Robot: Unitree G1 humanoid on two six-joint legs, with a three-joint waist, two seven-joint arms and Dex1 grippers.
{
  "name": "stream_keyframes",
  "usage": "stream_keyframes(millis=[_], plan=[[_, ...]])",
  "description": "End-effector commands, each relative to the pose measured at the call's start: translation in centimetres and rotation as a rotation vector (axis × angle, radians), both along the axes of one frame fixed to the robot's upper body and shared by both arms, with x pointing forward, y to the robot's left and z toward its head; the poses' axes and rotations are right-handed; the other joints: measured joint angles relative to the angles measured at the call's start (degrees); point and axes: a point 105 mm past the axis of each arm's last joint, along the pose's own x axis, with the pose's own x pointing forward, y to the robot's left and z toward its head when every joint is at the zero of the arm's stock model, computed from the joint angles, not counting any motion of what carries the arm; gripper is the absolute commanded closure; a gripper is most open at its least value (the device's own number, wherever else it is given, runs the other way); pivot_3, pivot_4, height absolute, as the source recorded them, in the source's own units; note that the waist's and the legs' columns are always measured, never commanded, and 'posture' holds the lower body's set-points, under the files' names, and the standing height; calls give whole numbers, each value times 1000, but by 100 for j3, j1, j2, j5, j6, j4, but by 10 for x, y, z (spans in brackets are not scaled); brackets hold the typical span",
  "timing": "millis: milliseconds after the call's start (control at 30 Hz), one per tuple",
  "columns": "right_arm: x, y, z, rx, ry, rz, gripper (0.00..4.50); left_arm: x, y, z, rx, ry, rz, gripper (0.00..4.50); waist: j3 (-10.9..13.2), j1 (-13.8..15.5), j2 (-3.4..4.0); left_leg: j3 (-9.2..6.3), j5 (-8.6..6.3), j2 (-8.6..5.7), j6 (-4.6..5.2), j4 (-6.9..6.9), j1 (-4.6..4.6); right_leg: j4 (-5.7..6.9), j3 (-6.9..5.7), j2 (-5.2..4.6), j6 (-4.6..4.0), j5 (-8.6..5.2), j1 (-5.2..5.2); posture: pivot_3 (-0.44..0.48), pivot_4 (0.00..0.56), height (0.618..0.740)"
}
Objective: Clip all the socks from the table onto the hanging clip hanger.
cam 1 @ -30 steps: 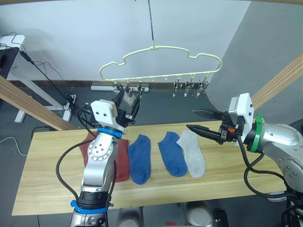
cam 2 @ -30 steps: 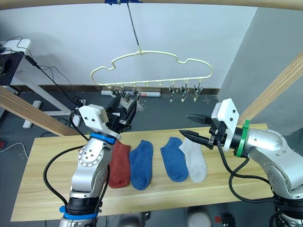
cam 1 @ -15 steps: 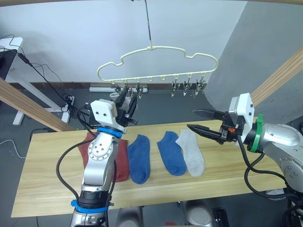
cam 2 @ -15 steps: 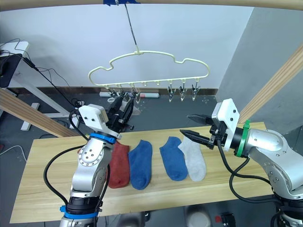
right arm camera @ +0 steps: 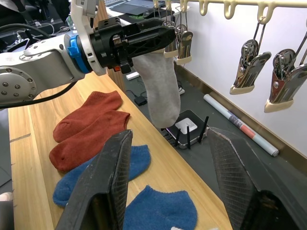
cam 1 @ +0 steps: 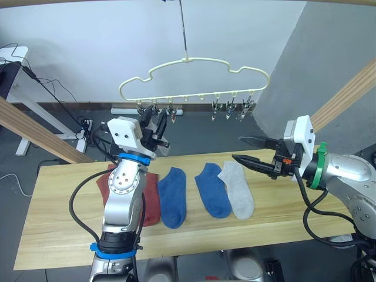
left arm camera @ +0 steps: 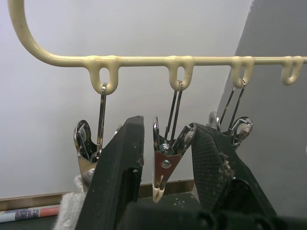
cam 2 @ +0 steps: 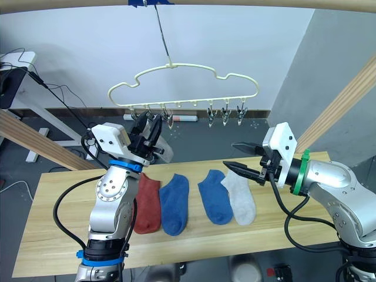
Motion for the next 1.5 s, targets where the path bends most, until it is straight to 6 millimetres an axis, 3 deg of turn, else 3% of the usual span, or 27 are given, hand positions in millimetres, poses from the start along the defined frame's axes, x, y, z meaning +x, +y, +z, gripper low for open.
stream_keyframes(millis=[33,300,467,1133,1300,1500], plan=[[-7,4,9,9,-42,30,1940,-4,1,10,0,-37,2,2793,0,1,0,0,0,0,0,0,0,0,0,0,0,0,0,-308,343,740],[-7,4,8,9,-40,36,1940,-2,1,13,5,-42,-3,2793,0,3,0,0,0,0,0,0,0,0,0,0,0,0,0,-296,338,740],[-8,4,7,8,-37,39,1940,-3,-1,15,21,-51,-21,3786,0,3,0,0,0,0,0,0,0,0,0,0,0,0,0,-296,336,740],[-10,7,1,0,-20,52,1940,-3,4,16,44,-34,-14,3834,0,9,0,0,0,0,0,0,1,0,0,0,0,0,0,-283,333,740],[-10,6,0,-2,-16,49,1940,-1,4,13,62,-12,11,2339,0,9,0,-1,0,0,0,0,0,0,-1,0,0,0,0,-281,334,740],[-9,4,1,-3,-15,47,1940,-1,4,17,71,-21,31,2339,0,10,0,-1,0,0,0,0,0,0,-1,0,0,0,0,-282,334,740]])
